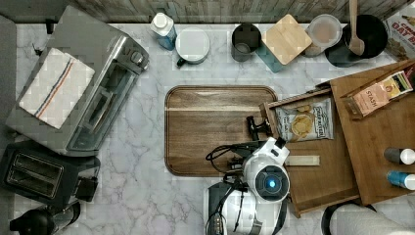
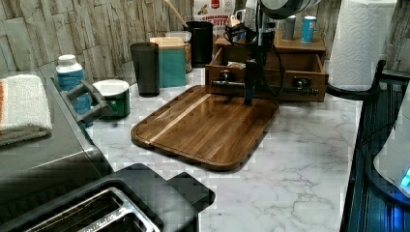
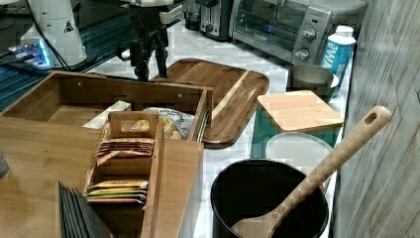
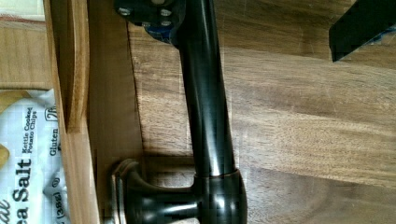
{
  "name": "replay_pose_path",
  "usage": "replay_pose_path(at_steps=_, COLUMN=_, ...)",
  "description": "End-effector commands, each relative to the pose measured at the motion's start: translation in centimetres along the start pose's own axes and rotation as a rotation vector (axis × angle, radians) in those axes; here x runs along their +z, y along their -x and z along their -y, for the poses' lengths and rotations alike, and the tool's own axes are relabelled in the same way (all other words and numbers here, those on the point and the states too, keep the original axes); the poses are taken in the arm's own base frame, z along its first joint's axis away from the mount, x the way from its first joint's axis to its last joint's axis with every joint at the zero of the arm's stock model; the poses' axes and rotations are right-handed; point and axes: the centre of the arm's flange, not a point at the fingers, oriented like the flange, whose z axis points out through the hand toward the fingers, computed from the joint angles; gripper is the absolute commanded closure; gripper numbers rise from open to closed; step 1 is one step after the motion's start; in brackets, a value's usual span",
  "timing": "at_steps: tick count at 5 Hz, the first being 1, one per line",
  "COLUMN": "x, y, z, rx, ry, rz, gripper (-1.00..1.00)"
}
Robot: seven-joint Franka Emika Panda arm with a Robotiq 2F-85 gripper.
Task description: Open the drawer.
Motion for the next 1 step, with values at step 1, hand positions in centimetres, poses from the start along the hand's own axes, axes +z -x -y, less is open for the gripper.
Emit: replay_pose_path(at_steps=1, x=0.53, y=0.81, z=12.77, rx=-0.276, ry=-0.013, rz=0.079, gripper=-1.00)
